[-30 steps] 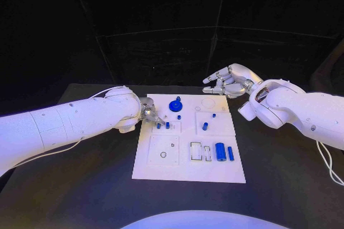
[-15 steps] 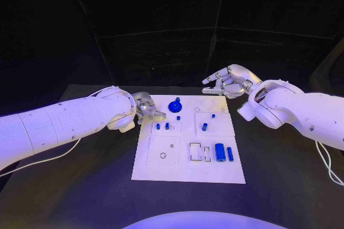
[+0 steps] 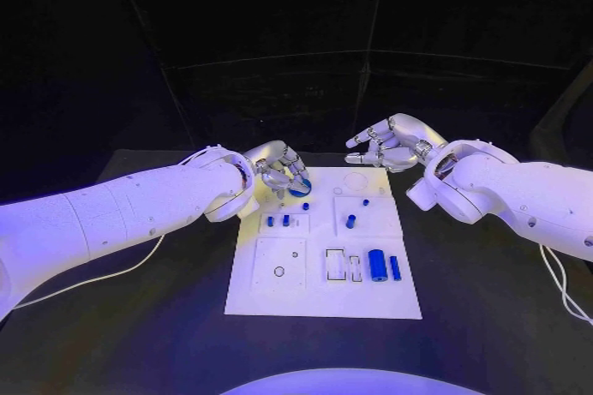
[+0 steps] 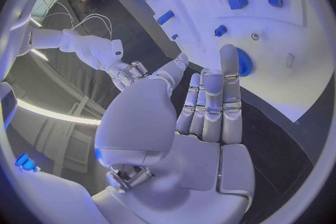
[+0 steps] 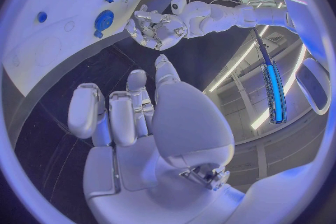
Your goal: Assemble the parts on the task board
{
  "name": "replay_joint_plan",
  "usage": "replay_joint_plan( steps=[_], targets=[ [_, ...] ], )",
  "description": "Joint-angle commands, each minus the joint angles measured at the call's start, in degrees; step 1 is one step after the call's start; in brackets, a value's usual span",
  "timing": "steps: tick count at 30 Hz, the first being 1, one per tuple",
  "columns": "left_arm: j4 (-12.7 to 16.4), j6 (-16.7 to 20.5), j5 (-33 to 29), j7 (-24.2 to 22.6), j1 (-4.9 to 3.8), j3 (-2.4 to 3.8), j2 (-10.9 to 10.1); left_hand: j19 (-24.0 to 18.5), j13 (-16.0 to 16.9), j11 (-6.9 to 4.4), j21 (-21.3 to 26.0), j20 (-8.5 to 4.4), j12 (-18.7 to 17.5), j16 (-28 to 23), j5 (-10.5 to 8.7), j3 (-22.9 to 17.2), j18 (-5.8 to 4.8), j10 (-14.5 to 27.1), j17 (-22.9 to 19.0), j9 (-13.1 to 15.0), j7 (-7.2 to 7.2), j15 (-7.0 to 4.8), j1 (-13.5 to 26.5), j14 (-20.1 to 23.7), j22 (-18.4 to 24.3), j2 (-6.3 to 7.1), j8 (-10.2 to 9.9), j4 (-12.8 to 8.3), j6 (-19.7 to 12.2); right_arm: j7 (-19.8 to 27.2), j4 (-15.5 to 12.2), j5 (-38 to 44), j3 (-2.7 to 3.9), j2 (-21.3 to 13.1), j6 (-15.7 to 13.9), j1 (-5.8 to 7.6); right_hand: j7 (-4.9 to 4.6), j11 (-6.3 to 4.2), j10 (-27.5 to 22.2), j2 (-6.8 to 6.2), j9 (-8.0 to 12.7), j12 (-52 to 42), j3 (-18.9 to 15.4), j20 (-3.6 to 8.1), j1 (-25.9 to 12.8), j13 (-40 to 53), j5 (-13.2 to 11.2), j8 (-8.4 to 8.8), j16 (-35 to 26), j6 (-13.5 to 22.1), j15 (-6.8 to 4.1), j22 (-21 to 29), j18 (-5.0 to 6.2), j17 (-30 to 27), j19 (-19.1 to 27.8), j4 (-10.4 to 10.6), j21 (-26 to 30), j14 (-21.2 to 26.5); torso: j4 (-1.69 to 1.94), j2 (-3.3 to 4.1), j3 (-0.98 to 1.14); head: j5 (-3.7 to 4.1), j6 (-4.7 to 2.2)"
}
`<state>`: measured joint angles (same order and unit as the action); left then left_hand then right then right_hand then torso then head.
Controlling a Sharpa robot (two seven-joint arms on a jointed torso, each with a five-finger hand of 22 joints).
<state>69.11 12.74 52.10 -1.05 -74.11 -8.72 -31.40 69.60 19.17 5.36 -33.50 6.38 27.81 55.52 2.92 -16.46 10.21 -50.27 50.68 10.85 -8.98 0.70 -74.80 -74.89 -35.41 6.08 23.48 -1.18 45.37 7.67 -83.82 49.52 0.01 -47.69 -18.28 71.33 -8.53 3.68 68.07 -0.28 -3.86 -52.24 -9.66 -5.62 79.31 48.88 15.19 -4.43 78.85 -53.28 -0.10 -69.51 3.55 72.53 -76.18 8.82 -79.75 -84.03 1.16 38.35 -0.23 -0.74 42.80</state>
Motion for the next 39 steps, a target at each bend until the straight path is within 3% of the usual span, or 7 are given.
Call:
replay_joint_plan(
  steps=[1,2,5,10,22,39],
  targets=[
    [-1.4,1.2,9.2,-4.1,0.10,-0.13,1.2,1.8,-1.7,0.09,-0.9,-0.09,-1.4,4.6,-0.12,1.0,0.28,0.4,3.8,-1.2,-0.04,-0.01,0.1,-2.8,-0.2,0.89,-1.5,0.0,0.8,0.5,0.0,-0.2,0.03,0.1,0.3,0.09,-0.21,-0.01,-0.5,0.30,0.0,0.1,-0.3,-0.15,-0.1,0.0,0.1,0.27,-0.3,-0.3,-0.52,0.1,1.08,0.1,0.4,0.0,0.4,-2.4,-0.04,0.03,0.03,0.25,-0.15],
    [-1.9,0.9,10.8,-3.8,0.15,-0.18,1.7,3.0,-2.7,0.09,-1.6,-0.19,-2.0,7.7,0.09,1.4,0.23,-0.2,6.4,-1.9,0.05,-0.16,0.0,-4.4,-0.5,0.87,-2.3,-0.1,1.8,0.5,0.0,-0.2,0.03,0.1,0.3,0.09,-0.21,-0.02,-0.5,0.31,0.0,0.1,-0.3,-0.15,-0.1,0.0,0.2,0.27,-0.3,-0.3,-0.52,0.1,1.08,0.1,0.4,0.0,0.4,-2.4,-0.02,0.04,0.01,0.28,-0.19],
    [-3.4,-0.7,15.8,-2.7,0.29,-0.46,3.4,6.9,-5.0,-0.16,-9.3,-0.51,-3.5,14.6,-0.12,1.3,-0.92,-1.0,12.9,-3.2,0.27,-0.43,-1.3,-7.6,-7.4,0.65,-3.7,-1.0,4.0,0.5,0.0,-0.2,0.02,0.2,0.4,0.09,-0.21,-0.02,-0.5,0.32,0.0,0.1,-0.3,-0.15,-0.1,0.0,0.2,0.27,-0.3,-0.3,-0.52,0.1,1.07,0.1,0.4,0.0,0.4,-2.4,0.04,0.03,0.01,0.45,-0.16],
    [-5.1,-3.5,21.3,-1.0,0.42,-1.11,5.3,9.9,-7.2,-0.40,-16.9,-0.85,-4.9,19.2,-0.21,0.0,-2.11,-2.3,17.4,-4.4,0.81,-0.71,-2.1,-9.7,-14.5,0.46,-5.1,-1.6,6.0,0.5,-0.1,-0.2,0.02,0.4,0.4,0.09,-0.21,-0.02,-0.5,0.32,0.0,0.1,-0.3,-0.15,-0.1,0.0,0.2,0.27,-0.3,-0.3,-0.52,0.1,1.07,0.1,0.4,0.0,0.4,-2.4,-0.03,0.01,0.02,0.41,-0.18],
    [-8.3,-7.5,25.7,0.9,0.99,-1.50,7.8,12.1,-10.3,-0.70,-22.8,-1.26,-6.8,20.7,-0.10,-1.3,-3.03,-4.7,17.6,-5.8,1.19,-1.10,-1.5,-10.7,-20.1,0.61,-7.3,-1.8,8.7,0.5,0.0,-0.2,0.02,0.6,0.3,0.09,-0.21,-0.02,-0.5,0.32,0.0,0.1,-0.3,-0.15,-0.1,0.0,0.2,0.27,-0.3,-0.3,-0.52,0.1,1.07,0.1,0.4,0.0,0.4,-2.4,0.07,-0.04,0.01,0.68,-0.08],
    [-10.6,-9.0,26.2,0.6,1.60,-1.56,9.4,12.6,-12.4,-1.00,-25.1,-1.50,-8.3,20.5,-0.10,-3.2,-3.39,-7.2,16.4,-6.5,1.55,-1.38,-1.6,-10.9,-22.4,-0.04,-8.5,-2.1,10.9,0.6,0.0,-0.2,0.02,0.8,0.4,0.09,-0.19,-0.04,-0.5,0.45,0.0,0.1,-0.3,-0.15,0.1,0.0,0.2,0.27,-0.3,-0.3,-0.53,0.0,1.06,0.1,0.4,-0.1,0.4,-2.4,0.10,-0.07,0.03,0.91,0.02]
  ],
)
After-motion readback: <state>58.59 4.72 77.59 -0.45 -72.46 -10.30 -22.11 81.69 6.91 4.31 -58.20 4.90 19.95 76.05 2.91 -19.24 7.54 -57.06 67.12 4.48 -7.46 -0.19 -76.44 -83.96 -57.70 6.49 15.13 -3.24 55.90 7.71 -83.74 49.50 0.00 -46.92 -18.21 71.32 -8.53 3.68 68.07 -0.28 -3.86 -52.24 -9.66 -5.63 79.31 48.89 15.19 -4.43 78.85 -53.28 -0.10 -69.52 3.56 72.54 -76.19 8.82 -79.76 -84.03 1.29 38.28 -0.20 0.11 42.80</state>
